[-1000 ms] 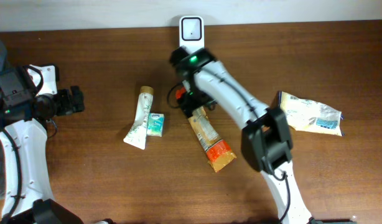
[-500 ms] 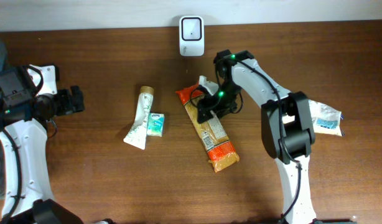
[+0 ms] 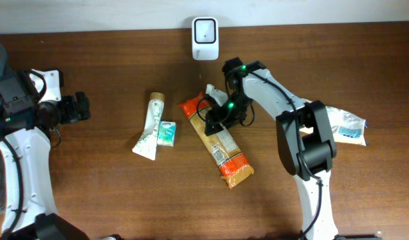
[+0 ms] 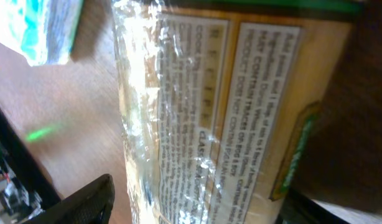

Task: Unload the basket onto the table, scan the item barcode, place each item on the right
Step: 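Lift the spaghetti package with the right gripper toward the scanner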

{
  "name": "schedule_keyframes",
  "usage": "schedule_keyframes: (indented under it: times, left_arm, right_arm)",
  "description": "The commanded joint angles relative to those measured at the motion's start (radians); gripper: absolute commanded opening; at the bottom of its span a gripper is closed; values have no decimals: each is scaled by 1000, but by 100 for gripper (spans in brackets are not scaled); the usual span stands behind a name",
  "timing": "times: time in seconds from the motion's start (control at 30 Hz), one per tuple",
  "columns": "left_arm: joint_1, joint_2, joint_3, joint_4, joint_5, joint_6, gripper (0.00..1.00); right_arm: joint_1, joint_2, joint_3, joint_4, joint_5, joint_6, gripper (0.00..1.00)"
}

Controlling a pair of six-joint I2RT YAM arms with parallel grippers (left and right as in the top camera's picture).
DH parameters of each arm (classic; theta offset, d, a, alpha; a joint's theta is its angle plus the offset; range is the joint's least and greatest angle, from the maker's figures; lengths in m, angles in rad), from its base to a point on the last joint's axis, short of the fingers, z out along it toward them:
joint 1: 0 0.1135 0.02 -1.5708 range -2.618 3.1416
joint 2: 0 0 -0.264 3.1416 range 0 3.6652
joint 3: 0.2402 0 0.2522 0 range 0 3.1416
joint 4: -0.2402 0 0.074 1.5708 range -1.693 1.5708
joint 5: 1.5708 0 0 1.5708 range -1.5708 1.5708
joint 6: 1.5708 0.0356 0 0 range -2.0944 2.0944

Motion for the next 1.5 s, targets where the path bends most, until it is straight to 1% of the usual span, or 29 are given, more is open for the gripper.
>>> schedule_keyframes:
  times: [0.0,0.03,0.07,0.17,0.2,0.23,0.33,0.4,0.43,0.47,0.53,0.6,0.63,0.67,0.7,0.77,0.9,1.03,1.07,1.13,1.17,1.2,1.23,1.27,1.3,1.47]
  left_arm:
    - [5,0,9,4,10,12,99]
    - [5,0,9,4,10,12,99]
    - [5,0,9,3,10,12,99]
    - [5,0,9,3,10,12,99]
    - [5,0,9,3,10,12,99]
    - [5,0,9,3,10,12,99]
    - [5,0,9,3,10,12,99]
    - [5,0,9,3,10,12,99]
    - [5,0,9,3,10,12,99]
    - [5,0,9,3,10,12,99]
    - [5,0,9,3,10,12,99]
    - [5,0,9,3,10,12,99]
    - [5,0,9,3,10,12,99]
    - [5,0,9,3,10,12,99]
    - [5,0,9,4,10,12,99]
    - [5,0,9,3,10,12,99]
    - [5,0,9,3,10,12,99]
    - [5,0,9,3,10,12,99]
    - [5,0,9,3,10,12,99]
    - [5,0,9,3,10,12,99]
    - [5,0,9,3,10,12,99]
    - [5,0,9,3,10,12,99]
    - [5,0,9,3,10,12,99]
    - [5,0,9,3,10,12,99]
    - [5,0,9,3,10,12,99]
    - [5,0,9,3,10,12,99]
  right_arm:
    - [17,50,-47,8,40,13,46]
    - [15,50,-47,9,40,14,32]
    - [14,50,-47,9,39,14,24]
    - [11,49,-44,8,36,13,18]
    - [11,49,-36,1,38,13,13]
    - [11,49,-15,-19,40,12,4]
    - [11,40,89,-92,44,13,4]
    - [11,22,194,-158,145,66,4]
    - [13,15,236,-182,230,118,4]
    - [18,10,276,-208,332,172,4]
    - [49,7,362,-302,738,386,4]
    - [83,7,369,-373,1037,610,4]
    - [100,12,365,-410,1139,702,4]
    - [113,16,360,-436,1201,768,4]
    - [132,26,344,-448,1249,828,4]
    - [159,53,309,-436,1280,872,4]
    - [184,147,276,-409,1375,919,4]
    - [217,174,276,-374,1353,921,4]
    - [231,174,277,-359,1321,892,4]
    - [262,174,277,-331,1209,780,22]
    - [275,174,277,-327,1174,745,41]
    - [287,174,277,-324,1162,734,62]
    - [294,174,277,-323,1165,734,74]
    - [299,174,281,-323,1165,734,84]
    - [297,174,289,-324,1165,734,89]
    - [248,174,297,-323,1164,734,90]
